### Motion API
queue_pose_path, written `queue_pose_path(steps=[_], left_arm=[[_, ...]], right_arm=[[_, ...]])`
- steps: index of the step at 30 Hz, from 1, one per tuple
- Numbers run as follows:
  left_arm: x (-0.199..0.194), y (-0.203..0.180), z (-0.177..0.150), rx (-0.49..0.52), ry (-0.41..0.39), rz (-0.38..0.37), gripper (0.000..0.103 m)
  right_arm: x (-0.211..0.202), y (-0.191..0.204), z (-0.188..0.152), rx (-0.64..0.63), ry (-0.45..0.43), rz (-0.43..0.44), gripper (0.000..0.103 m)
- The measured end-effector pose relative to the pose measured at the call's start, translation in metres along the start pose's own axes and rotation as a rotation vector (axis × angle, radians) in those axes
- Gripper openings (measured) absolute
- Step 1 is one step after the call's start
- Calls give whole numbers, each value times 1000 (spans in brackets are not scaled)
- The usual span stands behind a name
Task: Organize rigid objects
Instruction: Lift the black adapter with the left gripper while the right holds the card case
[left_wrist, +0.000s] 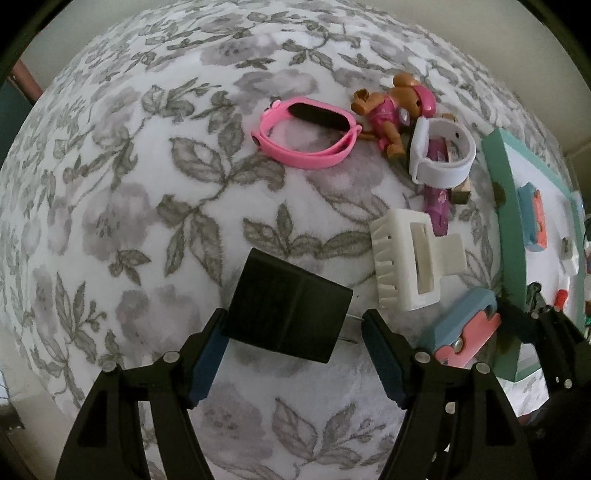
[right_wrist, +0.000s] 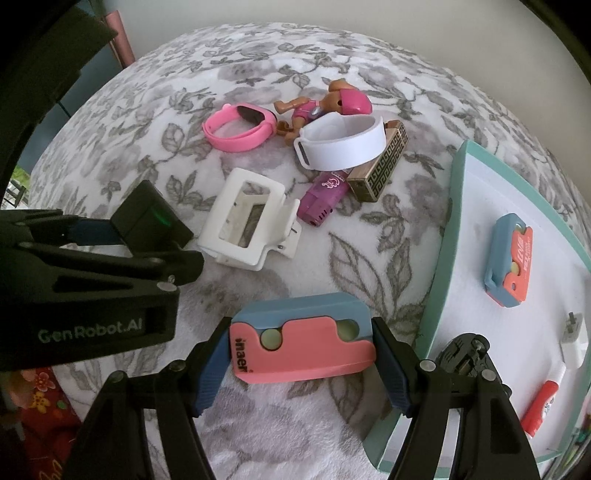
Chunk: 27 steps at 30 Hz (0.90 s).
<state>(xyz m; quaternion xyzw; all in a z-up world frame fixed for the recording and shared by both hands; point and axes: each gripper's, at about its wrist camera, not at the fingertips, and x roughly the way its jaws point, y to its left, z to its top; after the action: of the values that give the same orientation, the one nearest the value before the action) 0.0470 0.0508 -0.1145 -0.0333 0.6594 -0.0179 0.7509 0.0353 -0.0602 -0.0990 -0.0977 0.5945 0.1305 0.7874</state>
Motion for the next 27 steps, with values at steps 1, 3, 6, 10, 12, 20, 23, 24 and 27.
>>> queue_pose_path(steps=[1,3,6,10,12,20,23,24,27], left_arm=[[-1,2,0,-10,-4,-11,74],[-4,8,1,-25,-10,-26,74],[-8,13,3,-54,-27,-43,73],[-17,19,8,-87,-58,-62,73],[-23,22,11,-97,-78,-68,73],[-63,17,26,-117,-217,-107,73],[-72,10,28,-105,-253,-108,73],[-75,6,27,-103,-262,-107,73],[-77,-2,30,-90,-269,-112,73]], right_arm=[[0,0,0,0,0,0,74],[0,0,0,0,0,-1,74],[0,0,-1,-2,-1,-2,74],[-3,-1,0,6,-10,2,74],[-8,-4,2,24,-25,8,74],[-35,-20,7,102,-111,48,74],[-51,-28,9,143,-158,53,74],[-54,-30,8,153,-170,50,74],[-66,-41,6,197,-202,26,74]])
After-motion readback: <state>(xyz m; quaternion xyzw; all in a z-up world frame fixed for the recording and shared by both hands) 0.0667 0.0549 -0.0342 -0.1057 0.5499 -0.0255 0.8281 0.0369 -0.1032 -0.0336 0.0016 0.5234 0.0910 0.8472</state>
